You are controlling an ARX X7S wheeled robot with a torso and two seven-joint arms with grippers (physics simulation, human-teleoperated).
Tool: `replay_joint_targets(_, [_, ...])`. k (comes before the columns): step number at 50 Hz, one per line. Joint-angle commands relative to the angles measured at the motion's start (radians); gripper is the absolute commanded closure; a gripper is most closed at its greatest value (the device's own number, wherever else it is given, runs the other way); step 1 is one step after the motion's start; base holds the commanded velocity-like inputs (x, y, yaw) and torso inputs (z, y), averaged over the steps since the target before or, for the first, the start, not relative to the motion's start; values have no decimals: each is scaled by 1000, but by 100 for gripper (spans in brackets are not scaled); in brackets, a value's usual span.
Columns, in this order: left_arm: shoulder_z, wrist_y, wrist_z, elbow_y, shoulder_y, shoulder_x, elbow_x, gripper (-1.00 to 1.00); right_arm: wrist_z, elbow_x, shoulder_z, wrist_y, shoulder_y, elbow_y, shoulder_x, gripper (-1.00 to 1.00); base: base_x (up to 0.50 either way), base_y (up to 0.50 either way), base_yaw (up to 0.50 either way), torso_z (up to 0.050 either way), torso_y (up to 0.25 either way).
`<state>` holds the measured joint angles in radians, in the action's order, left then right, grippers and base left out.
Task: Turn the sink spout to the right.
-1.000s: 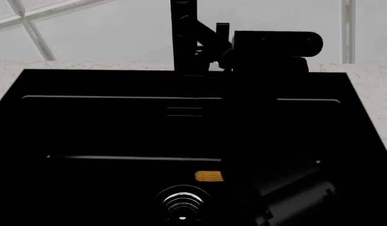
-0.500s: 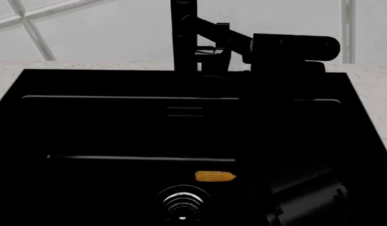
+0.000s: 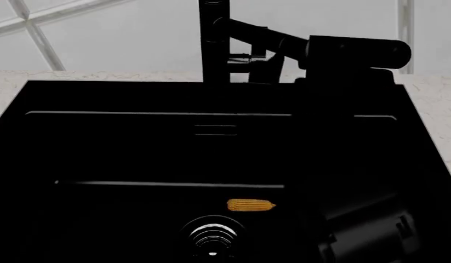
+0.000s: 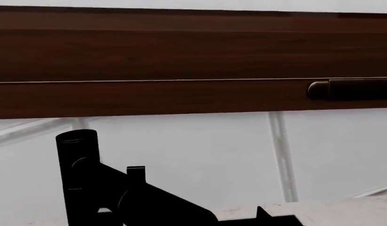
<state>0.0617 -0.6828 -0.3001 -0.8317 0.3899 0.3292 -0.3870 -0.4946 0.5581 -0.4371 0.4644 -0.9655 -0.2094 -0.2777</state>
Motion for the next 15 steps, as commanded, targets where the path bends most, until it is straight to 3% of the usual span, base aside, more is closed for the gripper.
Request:
replay_joint_targets(1, [1,14,4,-1,-6,2,-1,-100,5,-6,6,0,-21,-1,-9,-100,0,0,0,0,0])
replay_joint_targets(15, [-2,10,-6,-5,-2,6,-6,-100,3,-13,1,0,-30,-9,-16,-100,0,0,0,0,0])
